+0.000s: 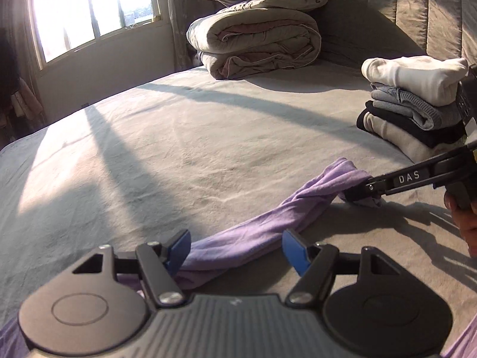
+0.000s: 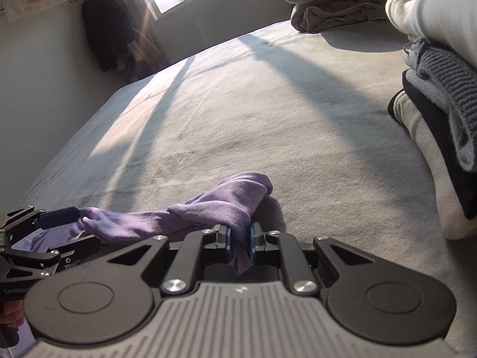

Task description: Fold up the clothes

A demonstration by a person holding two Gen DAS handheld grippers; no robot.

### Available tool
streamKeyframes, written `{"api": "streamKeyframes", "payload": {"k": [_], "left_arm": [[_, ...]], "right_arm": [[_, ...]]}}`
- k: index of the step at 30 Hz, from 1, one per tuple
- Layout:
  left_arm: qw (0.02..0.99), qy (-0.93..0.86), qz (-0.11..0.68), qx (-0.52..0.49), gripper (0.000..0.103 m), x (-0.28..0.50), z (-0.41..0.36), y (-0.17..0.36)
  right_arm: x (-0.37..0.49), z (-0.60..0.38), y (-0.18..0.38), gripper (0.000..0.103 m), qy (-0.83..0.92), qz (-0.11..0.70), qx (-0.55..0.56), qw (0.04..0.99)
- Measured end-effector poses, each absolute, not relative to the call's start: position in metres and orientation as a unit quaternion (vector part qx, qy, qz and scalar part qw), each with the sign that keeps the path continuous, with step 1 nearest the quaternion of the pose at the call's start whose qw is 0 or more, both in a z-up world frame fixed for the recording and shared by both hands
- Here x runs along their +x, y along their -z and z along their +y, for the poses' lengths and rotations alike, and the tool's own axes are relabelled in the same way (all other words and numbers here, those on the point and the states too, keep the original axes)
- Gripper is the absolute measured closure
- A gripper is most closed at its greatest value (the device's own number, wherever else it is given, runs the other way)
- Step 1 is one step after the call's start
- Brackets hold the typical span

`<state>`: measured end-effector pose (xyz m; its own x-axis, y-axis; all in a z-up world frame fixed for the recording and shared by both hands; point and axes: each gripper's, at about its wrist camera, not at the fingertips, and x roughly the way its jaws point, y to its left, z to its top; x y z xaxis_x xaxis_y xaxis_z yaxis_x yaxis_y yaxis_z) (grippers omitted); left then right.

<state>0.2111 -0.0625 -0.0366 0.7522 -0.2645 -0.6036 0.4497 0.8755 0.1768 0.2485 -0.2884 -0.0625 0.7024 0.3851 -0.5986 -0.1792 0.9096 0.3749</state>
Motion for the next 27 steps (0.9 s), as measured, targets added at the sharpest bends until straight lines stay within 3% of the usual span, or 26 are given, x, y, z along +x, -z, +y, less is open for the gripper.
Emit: {"api": "streamKeyframes", "payload": {"k": [4,6,8,14,23,27], "left_arm": [[0.909,0.225,0.288,0.201,0.033,0.225,-0.095,0.05],[0.9,0.24,0.288,0.22,0.038,0.233,-0.11,0.057],[0.896,0.243,0.289,0.232,0.057,0.239,-0.119,0.06],[0.896,0.261,0.305,0.192,0.096,0.256,-0.12,0.055],[0.883,0.27,0.384,-0.008,0.098,0.298,-0.072,0.035],[0.895,0.22,0.388,-0.027,0.098,0.32,-0.062,0.035]], "right_arm": [[0.248,-0.298,0.063,0.088,-0.161,0.356,0.165,0.906],[0.248,-0.303,0.064,0.089,-0.164,0.357,0.174,0.903],[0.248,-0.308,0.064,0.088,-0.168,0.358,0.184,0.9],[0.242,-0.32,0.058,0.088,-0.158,0.35,0.193,0.903],[0.244,-0.339,0.064,0.087,-0.159,0.311,0.277,0.895],[0.243,-0.341,0.062,0.082,-0.142,0.307,0.271,0.901]]}}
